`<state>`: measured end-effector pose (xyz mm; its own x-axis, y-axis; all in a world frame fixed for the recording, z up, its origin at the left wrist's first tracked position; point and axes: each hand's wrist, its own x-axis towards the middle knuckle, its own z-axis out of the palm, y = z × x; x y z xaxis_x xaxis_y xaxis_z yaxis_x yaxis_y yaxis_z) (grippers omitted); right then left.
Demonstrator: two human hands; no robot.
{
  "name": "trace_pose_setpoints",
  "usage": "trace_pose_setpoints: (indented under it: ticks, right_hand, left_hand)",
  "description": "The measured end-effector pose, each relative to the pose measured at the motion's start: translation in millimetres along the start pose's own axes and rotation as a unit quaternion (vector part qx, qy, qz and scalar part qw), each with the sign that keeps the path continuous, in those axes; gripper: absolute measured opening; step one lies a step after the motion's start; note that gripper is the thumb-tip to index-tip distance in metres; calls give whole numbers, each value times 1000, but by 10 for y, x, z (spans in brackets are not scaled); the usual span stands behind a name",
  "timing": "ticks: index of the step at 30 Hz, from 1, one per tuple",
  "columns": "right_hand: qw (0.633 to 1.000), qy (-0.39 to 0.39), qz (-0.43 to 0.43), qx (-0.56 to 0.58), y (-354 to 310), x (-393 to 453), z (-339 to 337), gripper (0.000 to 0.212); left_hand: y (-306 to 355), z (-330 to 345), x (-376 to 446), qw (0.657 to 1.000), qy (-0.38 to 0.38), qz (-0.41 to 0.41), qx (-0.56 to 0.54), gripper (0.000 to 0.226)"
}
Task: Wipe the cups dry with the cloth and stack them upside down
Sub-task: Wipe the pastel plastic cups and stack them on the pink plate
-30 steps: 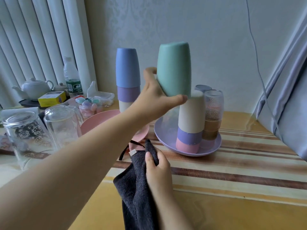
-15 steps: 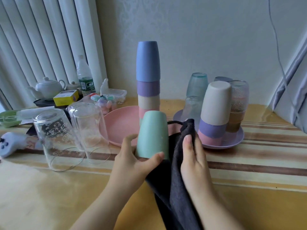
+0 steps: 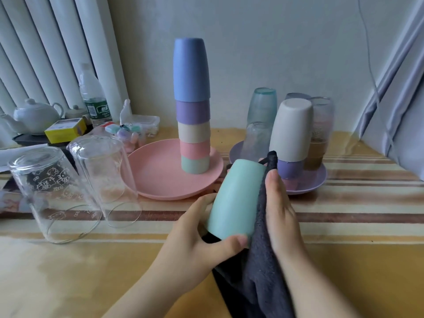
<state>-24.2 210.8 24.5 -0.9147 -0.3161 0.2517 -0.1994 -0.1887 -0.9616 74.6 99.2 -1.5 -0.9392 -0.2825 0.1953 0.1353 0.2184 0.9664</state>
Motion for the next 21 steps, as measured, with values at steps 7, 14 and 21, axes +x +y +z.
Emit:
trace_pose_setpoints:
  ticks: [7,14,21]
  right_hand:
    - [977,-130,117,122,82,-148,107,59]
    - [986,-106,114,55,41,-134,80,48]
    - [996,-86,4,-15,120,-152,160,46]
  left_hand:
    - [-30,-78,68,976,-2,-37,-215,49]
    - [-25,-95,96,980,67,-21,-186,62]
    - [56,12,28,991,117,43,-54,46]
